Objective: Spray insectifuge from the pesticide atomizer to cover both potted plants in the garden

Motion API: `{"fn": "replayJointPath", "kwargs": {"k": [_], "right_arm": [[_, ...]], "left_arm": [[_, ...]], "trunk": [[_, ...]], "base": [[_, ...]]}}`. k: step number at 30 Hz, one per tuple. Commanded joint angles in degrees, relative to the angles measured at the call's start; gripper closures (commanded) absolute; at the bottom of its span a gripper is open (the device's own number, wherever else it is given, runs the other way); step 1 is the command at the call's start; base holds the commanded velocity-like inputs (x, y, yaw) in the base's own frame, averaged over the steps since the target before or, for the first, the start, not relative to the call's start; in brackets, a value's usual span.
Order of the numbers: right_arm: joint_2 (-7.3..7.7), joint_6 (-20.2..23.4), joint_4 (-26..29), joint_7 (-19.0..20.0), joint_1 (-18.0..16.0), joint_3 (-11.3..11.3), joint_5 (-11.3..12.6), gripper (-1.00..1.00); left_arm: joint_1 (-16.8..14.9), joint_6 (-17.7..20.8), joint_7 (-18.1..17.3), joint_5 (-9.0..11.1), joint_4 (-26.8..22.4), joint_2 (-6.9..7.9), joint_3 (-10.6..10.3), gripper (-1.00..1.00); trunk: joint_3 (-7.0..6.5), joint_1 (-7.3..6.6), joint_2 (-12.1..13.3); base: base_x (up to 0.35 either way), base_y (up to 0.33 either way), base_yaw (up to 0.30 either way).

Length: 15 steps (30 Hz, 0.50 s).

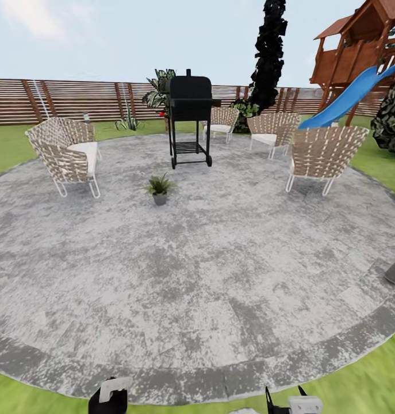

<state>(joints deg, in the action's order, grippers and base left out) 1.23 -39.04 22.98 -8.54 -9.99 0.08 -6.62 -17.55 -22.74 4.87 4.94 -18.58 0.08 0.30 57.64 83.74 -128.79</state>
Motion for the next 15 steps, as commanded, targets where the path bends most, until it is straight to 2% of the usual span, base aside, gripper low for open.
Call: {"fn": "replayJointPath", "kwargs": {"k": [1, 15], "right_arm": [[-0.02, -0.1, 0.0, -0.5, 0.0, 0.0, -0.6, -1.00], [0.00, -0.1, 0.0, -0.5, 0.0, 0.0, -0.7, -1.00]], "left_arm": [[0.0, -0.2, 0.0, 0.5, 0.0, 0.01, -0.1, 1.00], [0.0, -0.2, 0.0, 0.5, 0.0, 0.01, -0.1, 1.00]], "trunk": [[0.05, 0.02, 0.0], [0.05, 0.02, 0.0]], "base": [[0.337, 0.000, 0.000], [0.338, 0.000, 0.000]]}}
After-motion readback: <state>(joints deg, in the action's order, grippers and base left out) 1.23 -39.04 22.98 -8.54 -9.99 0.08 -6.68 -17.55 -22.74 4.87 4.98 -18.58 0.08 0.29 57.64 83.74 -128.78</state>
